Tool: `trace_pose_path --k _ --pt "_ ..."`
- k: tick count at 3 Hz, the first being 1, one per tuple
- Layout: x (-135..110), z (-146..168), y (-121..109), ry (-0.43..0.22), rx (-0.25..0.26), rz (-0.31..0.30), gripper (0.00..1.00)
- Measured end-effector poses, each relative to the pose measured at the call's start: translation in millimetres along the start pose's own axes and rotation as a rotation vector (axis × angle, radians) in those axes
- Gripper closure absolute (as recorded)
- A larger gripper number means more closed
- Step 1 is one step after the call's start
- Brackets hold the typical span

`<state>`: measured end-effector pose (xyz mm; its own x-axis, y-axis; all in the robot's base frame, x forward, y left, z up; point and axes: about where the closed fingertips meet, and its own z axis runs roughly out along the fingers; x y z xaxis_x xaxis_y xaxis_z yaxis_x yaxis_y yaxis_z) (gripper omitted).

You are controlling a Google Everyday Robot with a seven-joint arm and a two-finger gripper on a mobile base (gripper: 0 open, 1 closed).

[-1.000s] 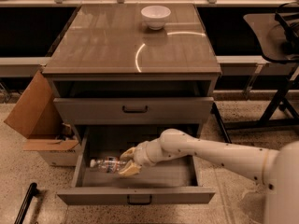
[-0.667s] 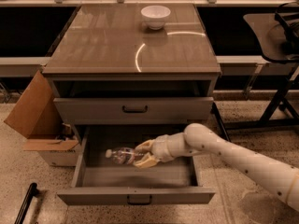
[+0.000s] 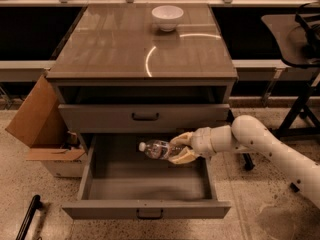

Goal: Pick water bottle from middle drawer and place on counter

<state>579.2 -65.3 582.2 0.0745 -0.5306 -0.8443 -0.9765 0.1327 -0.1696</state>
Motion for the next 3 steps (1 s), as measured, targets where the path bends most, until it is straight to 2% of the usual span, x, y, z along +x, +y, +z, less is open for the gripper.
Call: trace_pose_path --k 1,2,3 --pt "-1.1 -0.4 0.0 0.001 -0.001 -0.003 1.0" --pt "-29.7 -33.4 -4.1 0.061 0.029 -0.073 1.0" --pt "-107.7 -115.8 -24.6 0.202 0.122 -0.234 1.0"
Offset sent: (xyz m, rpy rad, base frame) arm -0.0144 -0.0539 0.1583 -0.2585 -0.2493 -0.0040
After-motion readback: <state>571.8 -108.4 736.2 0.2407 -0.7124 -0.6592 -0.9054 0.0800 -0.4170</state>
